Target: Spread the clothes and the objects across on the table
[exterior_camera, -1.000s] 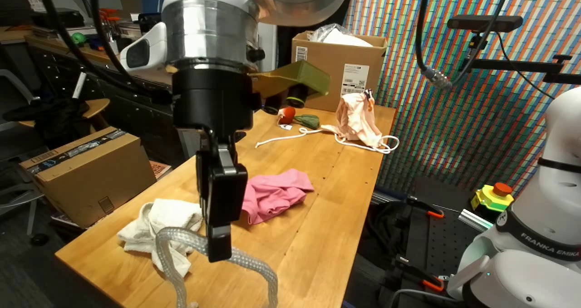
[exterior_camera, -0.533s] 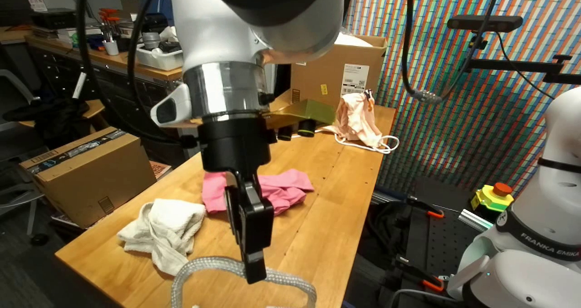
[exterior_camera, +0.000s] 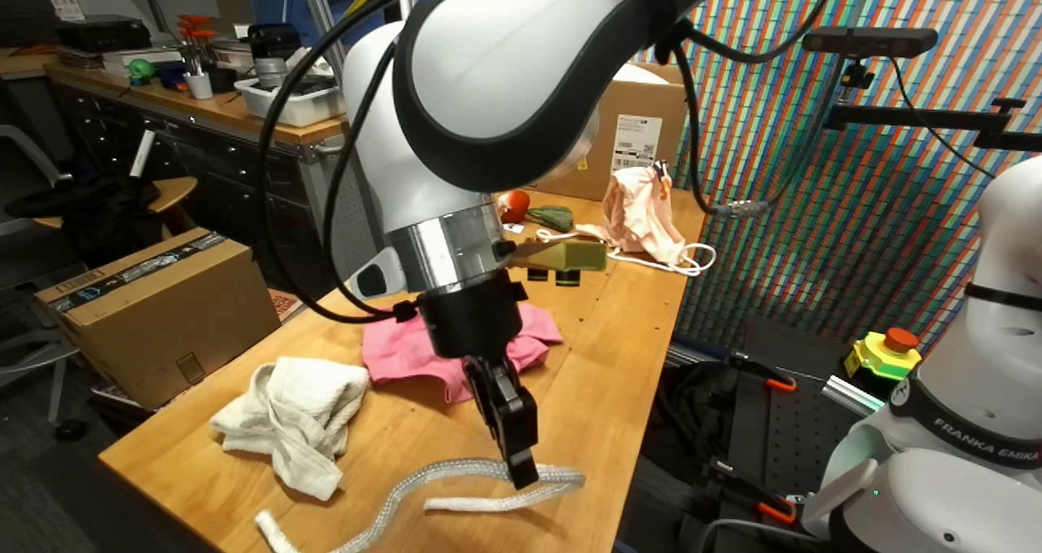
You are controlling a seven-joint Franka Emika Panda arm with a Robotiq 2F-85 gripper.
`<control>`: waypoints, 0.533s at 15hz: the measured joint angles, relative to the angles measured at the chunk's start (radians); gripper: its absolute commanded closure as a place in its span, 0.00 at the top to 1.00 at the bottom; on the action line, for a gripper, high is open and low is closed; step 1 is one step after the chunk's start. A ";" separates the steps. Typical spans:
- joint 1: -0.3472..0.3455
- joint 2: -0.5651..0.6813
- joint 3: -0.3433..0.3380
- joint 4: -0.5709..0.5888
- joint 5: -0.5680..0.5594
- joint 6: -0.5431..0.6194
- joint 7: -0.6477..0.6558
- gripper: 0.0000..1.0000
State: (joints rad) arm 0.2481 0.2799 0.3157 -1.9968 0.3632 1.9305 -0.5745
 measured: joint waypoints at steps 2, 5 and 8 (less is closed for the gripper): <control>-0.011 0.011 -0.014 -0.009 -0.008 -0.016 0.005 0.06; -0.032 0.019 -0.030 -0.023 -0.010 -0.065 0.006 0.06; -0.051 0.020 -0.042 -0.041 -0.011 -0.111 0.008 0.06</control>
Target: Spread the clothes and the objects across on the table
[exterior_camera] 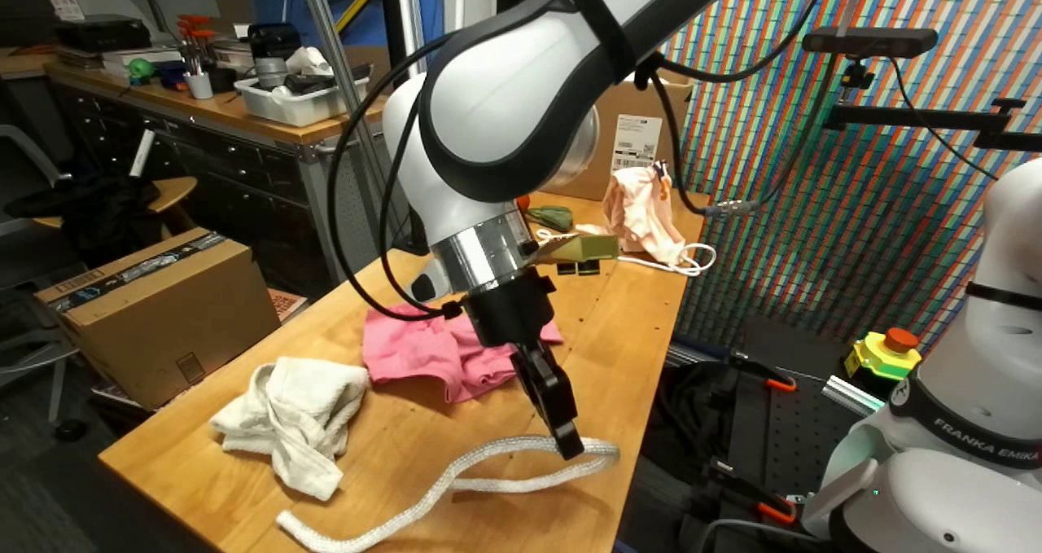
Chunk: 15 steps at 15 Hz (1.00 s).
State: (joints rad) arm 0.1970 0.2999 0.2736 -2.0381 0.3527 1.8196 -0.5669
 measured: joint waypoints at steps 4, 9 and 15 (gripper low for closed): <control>-0.006 0.003 0.000 -0.028 0.000 -0.025 0.001 0.06; 0.013 0.020 0.042 -0.044 0.000 -0.036 -0.004 0.06; 0.072 0.044 0.093 -0.037 -0.002 -0.030 -0.005 0.06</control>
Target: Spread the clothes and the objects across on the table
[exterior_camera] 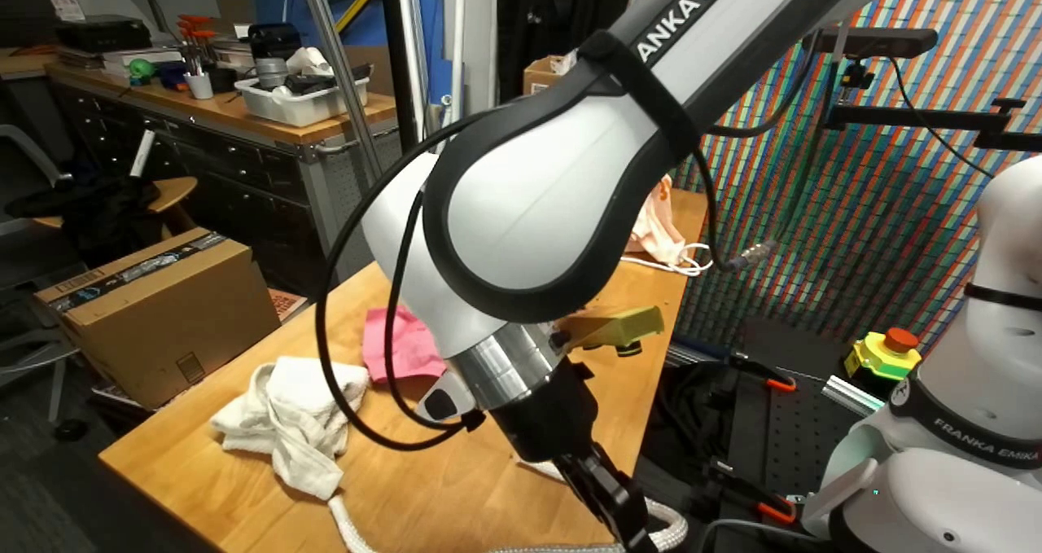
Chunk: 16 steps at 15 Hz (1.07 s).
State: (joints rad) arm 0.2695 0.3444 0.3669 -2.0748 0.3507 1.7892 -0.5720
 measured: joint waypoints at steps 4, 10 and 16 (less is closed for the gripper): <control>0.010 0.028 -0.005 0.016 -0.061 0.043 0.009 0.06; 0.004 0.084 -0.044 0.040 -0.174 0.164 0.048 0.06; -0.022 0.127 -0.049 0.052 -0.181 0.159 0.048 0.06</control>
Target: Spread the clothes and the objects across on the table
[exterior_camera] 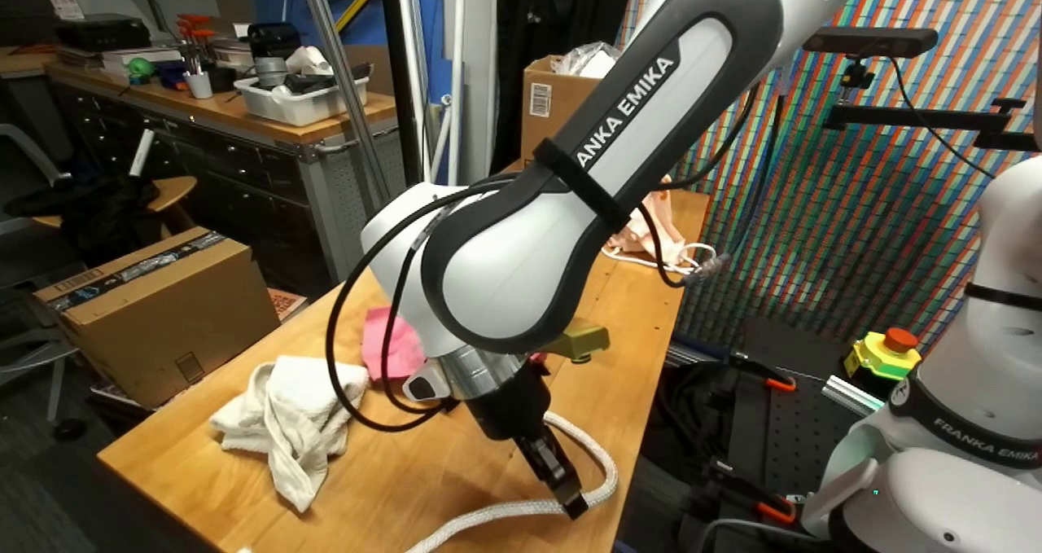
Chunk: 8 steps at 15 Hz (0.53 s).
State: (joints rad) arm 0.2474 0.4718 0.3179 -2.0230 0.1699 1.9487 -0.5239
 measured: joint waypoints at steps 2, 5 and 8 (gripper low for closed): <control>-0.011 0.007 -0.003 -0.003 0.000 -0.002 0.000 0.06; -0.027 0.017 -0.012 -0.014 0.000 -0.008 0.006 0.06; -0.047 0.025 -0.025 -0.036 0.000 -0.013 0.015 0.06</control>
State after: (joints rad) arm 0.2003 0.4970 0.2931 -2.0595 0.1700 1.9353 -0.5090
